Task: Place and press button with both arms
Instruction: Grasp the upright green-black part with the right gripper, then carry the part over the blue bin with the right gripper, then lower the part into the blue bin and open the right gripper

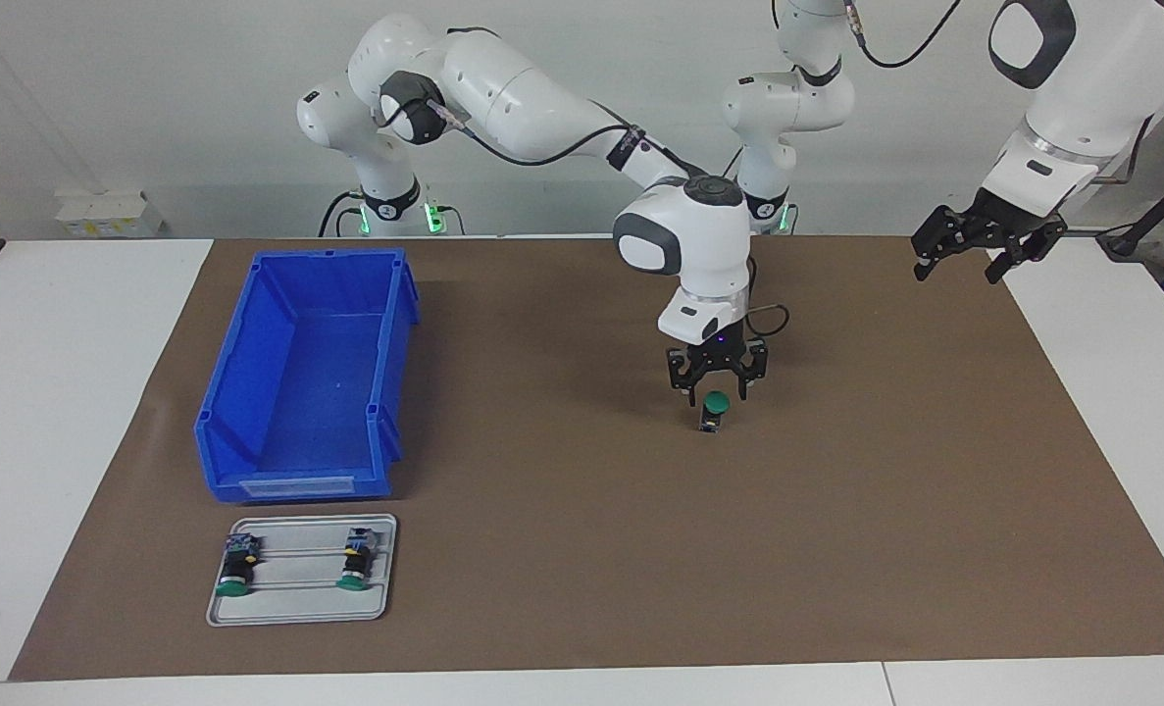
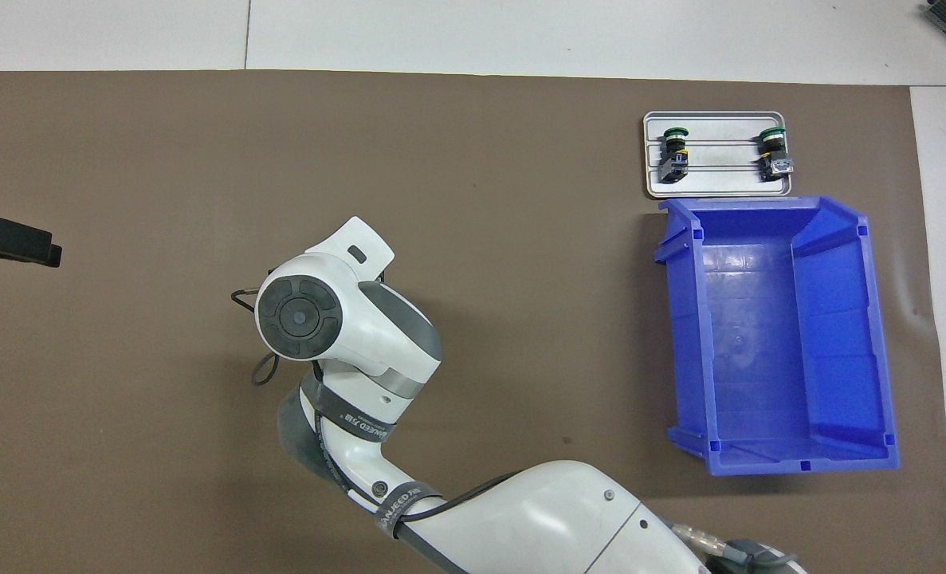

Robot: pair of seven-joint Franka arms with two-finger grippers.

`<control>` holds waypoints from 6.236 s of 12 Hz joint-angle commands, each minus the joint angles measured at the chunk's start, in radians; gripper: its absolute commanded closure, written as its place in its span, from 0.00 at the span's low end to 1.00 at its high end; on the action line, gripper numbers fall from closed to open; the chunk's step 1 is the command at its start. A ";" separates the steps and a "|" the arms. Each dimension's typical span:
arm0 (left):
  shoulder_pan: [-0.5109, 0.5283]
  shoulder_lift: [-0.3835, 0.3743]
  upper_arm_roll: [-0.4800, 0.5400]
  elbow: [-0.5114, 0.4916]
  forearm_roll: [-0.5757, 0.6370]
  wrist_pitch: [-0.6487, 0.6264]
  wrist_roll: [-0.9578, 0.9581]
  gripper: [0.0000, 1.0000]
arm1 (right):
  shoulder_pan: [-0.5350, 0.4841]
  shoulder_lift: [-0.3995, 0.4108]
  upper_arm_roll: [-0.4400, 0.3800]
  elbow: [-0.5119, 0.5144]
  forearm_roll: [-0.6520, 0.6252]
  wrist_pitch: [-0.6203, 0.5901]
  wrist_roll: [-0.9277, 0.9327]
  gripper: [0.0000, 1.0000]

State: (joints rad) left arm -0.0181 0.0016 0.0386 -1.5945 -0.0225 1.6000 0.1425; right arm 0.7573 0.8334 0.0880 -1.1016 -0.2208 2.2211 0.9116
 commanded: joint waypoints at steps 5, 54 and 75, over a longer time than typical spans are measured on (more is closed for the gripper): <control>0.007 -0.028 -0.008 -0.033 0.018 0.014 -0.011 0.00 | 0.019 0.050 -0.004 0.020 -0.031 0.012 -0.013 0.23; 0.007 -0.028 -0.008 -0.033 0.016 0.014 -0.011 0.00 | -0.786 -0.592 -0.013 -0.395 0.233 -0.437 -0.681 0.90; 0.007 -0.028 -0.008 -0.032 0.018 0.015 -0.011 0.00 | -0.888 -0.712 -0.014 -1.073 0.238 0.288 -0.813 0.95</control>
State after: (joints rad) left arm -0.0181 0.0014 0.0385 -1.5949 -0.0224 1.6000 0.1421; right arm -0.1200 0.1202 0.0651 -2.1489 -0.0101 2.4642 0.1372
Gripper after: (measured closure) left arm 0.000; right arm 0.612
